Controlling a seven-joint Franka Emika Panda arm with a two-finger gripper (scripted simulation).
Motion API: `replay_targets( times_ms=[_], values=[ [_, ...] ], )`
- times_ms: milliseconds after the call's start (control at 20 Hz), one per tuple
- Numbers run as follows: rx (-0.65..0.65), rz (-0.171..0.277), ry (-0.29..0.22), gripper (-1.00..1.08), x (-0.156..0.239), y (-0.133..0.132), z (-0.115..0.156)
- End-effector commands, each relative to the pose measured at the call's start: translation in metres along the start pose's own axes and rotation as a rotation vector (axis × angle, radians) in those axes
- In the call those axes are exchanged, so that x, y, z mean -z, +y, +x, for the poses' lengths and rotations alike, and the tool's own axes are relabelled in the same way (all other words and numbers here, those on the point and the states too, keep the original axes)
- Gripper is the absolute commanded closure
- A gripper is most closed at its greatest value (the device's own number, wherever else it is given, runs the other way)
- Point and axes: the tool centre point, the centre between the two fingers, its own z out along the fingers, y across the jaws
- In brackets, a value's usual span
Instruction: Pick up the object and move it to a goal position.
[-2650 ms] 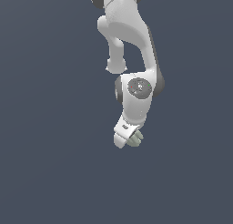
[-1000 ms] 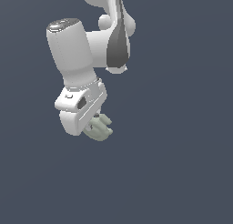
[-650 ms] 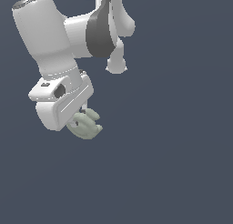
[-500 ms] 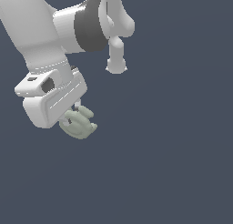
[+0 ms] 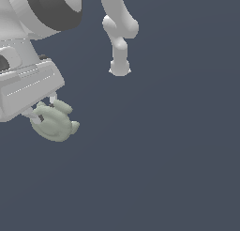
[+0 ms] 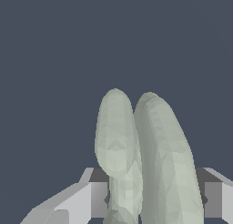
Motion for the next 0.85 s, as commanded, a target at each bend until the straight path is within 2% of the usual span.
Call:
replay_targets(
  times_ms=[0, 400, 800],
  values=[
    [0.024, -0.010, 0.016, 1.08, 0.011, 0.008, -0.007],
    [0.065, -0.027, 0.047, 1.08, 0.031, 0.025, -0.021],
    [0.076, -0.031, 0.055, 1.08, 0.036, 0.030, -0.025]
  ],
)
